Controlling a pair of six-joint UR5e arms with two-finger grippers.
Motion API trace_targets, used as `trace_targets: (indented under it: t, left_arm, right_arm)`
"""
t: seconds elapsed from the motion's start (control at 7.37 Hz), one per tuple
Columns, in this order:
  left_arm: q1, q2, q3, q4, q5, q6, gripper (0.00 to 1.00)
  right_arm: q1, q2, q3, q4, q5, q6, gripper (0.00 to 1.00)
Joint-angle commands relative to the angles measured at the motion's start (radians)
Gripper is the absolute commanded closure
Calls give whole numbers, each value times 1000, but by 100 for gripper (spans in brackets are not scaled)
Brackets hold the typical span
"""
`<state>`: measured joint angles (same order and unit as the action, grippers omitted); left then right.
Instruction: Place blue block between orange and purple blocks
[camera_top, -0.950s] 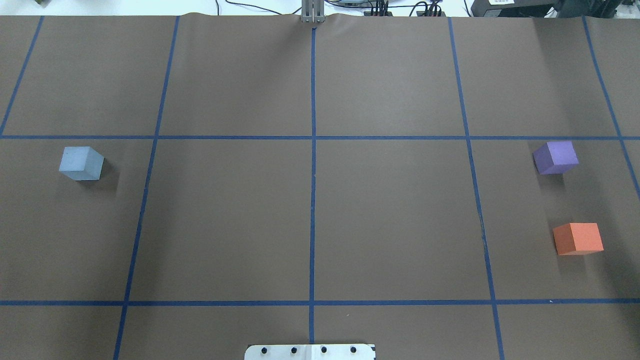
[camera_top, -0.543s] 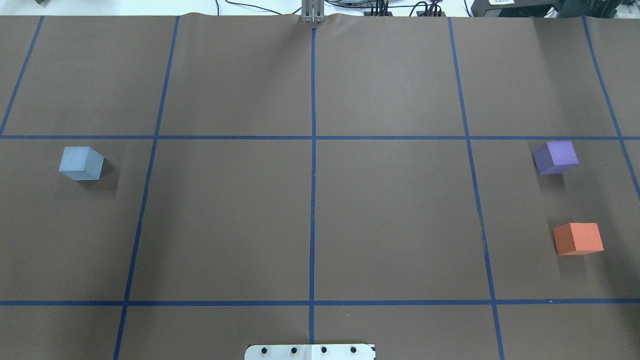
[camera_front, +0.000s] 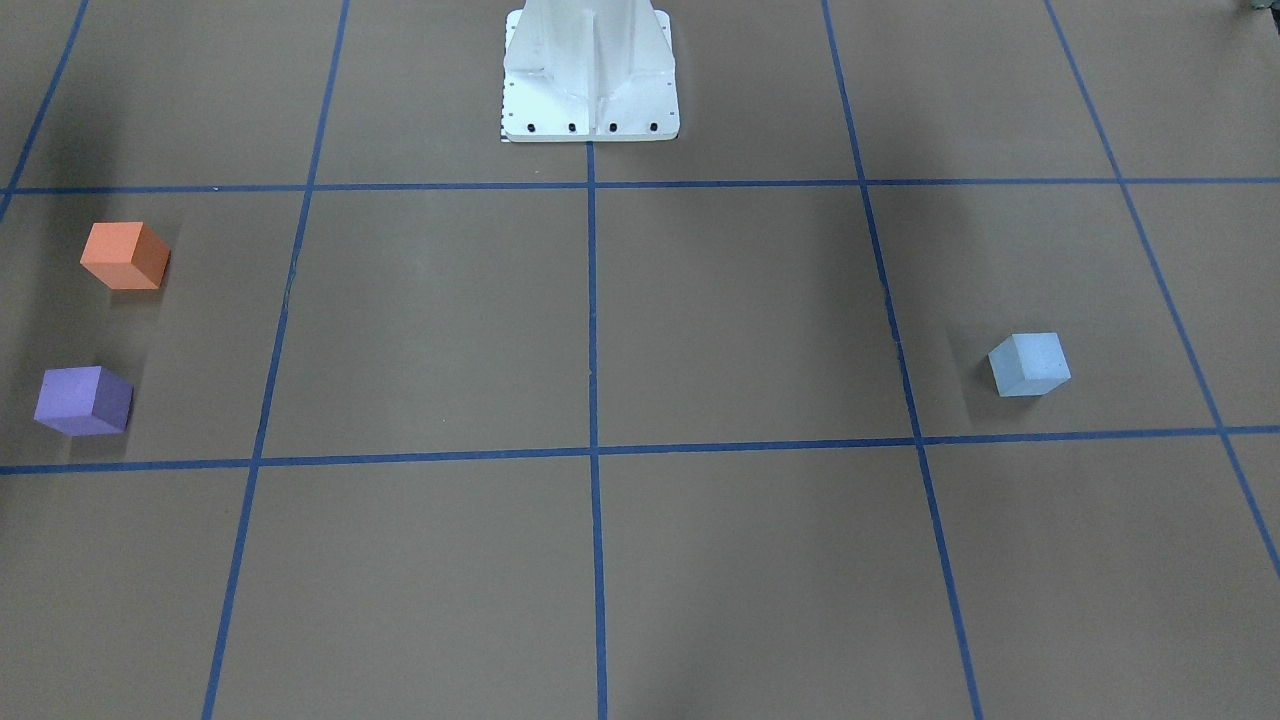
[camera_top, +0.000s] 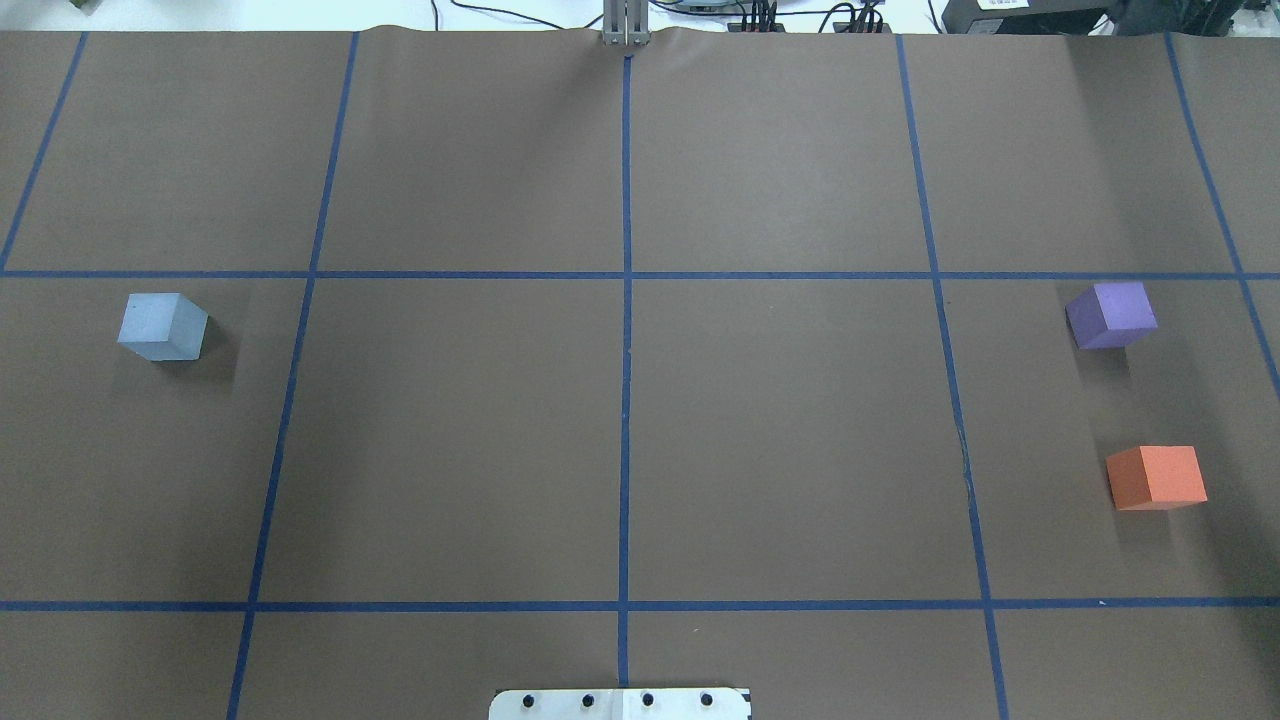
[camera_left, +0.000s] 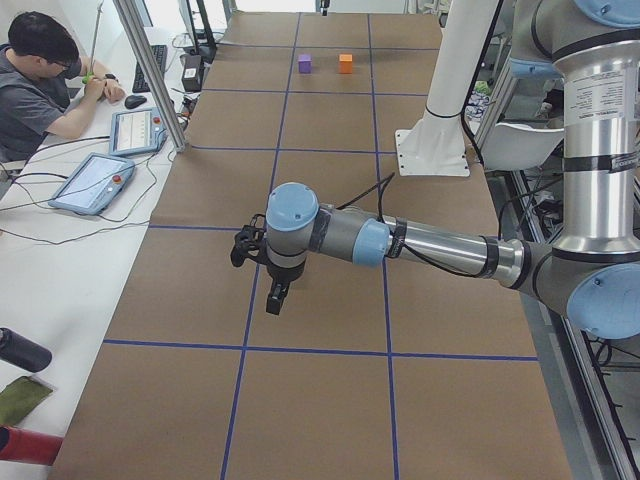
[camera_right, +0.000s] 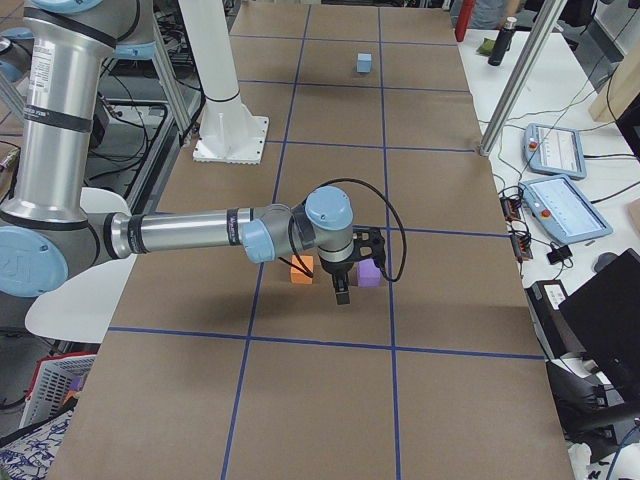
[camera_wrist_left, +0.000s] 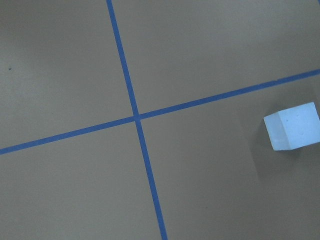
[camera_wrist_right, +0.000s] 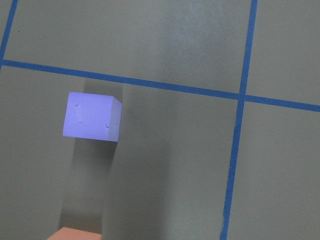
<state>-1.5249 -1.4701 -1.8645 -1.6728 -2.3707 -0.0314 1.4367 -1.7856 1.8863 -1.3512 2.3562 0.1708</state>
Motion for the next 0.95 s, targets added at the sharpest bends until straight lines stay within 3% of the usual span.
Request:
trace_targets:
  t: [0.0, 0.27, 0.81]
  left_arm:
    - [154, -31, 2, -94, 1, -197, 0]
    - [294, -81, 22, -94, 16, -368, 0]
    - [365, -220, 197, -154, 62, -431, 0]
  right_arm:
    - [-1, 0, -1, 0, 0, 0, 0]
    - [-1, 0, -1, 0, 0, 0, 0]
    - [-1, 0, -3, 0, 0, 0, 0]
